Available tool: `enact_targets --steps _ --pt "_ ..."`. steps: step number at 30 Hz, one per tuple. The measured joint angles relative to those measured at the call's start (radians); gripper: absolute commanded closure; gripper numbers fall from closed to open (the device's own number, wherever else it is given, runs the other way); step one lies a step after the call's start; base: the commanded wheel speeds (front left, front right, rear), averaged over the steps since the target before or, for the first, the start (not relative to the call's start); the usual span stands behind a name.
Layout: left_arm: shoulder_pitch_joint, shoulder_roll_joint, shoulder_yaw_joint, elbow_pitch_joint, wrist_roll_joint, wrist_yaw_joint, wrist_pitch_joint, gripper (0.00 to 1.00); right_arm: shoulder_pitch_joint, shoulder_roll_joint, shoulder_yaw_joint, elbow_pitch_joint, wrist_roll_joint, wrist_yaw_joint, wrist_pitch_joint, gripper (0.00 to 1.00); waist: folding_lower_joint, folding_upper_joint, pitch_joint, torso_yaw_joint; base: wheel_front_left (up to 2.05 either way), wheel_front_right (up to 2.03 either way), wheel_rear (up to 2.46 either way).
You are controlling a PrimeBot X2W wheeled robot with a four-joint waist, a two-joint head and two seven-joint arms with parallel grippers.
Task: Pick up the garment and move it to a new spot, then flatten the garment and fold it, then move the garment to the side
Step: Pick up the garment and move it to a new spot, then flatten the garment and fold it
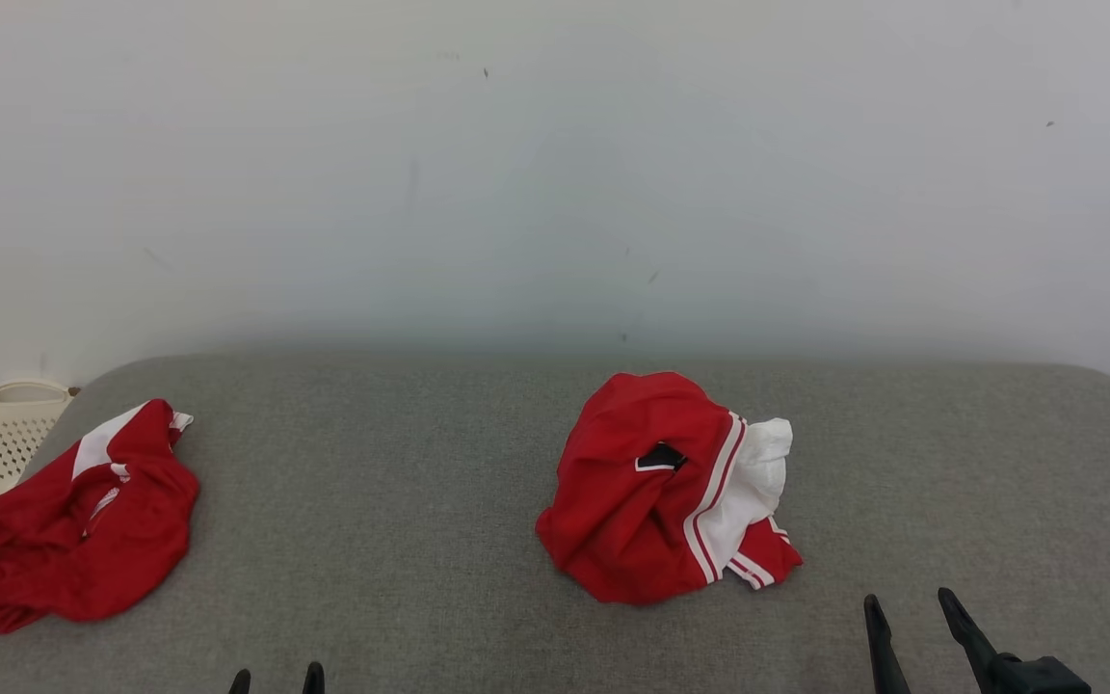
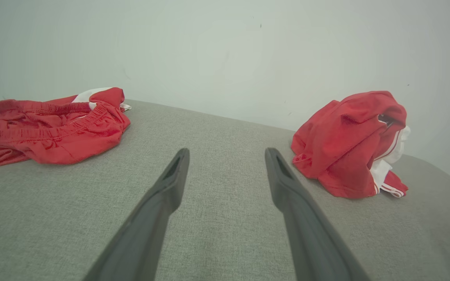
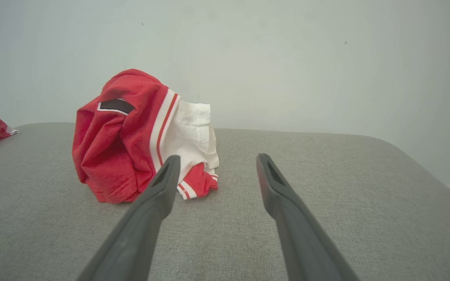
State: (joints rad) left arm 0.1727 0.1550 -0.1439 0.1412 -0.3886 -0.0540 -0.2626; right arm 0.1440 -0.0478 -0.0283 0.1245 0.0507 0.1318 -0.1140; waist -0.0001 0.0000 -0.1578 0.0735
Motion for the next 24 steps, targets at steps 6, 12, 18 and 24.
enact_targets --steps 6,12,18,24 --pt "0.008 -0.014 0.027 0.028 0.013 -0.024 0.000 0.00 0.006 0.000 0.006 -0.019 -0.004 0.000 0.018 0.00 0.0000 0.0000 0.004 -0.016 0.00 0.00 0.00" --pt "0.015 -0.052 0.042 0.044 0.046 -0.044 0.000 0.00 0.014 0.000 0.006 -0.042 -0.004 0.000 0.036 0.00 0.0000 0.0000 0.004 -0.022 0.00 0.00 0.00" --pt "0.015 -0.054 0.051 0.048 0.051 -0.060 0.000 0.00 0.018 0.000 0.015 -0.048 0.001 0.000 0.045 0.00 0.0000 0.0000 0.006 -0.027 0.00 0.00 0.00" --pt "-0.010 -0.028 -0.001 0.101 0.043 -0.070 0.000 0.00 0.013 0.000 0.048 -0.049 0.002 0.000 0.061 0.00 0.0000 0.0000 0.010 -0.059 0.00 0.00 0.00"
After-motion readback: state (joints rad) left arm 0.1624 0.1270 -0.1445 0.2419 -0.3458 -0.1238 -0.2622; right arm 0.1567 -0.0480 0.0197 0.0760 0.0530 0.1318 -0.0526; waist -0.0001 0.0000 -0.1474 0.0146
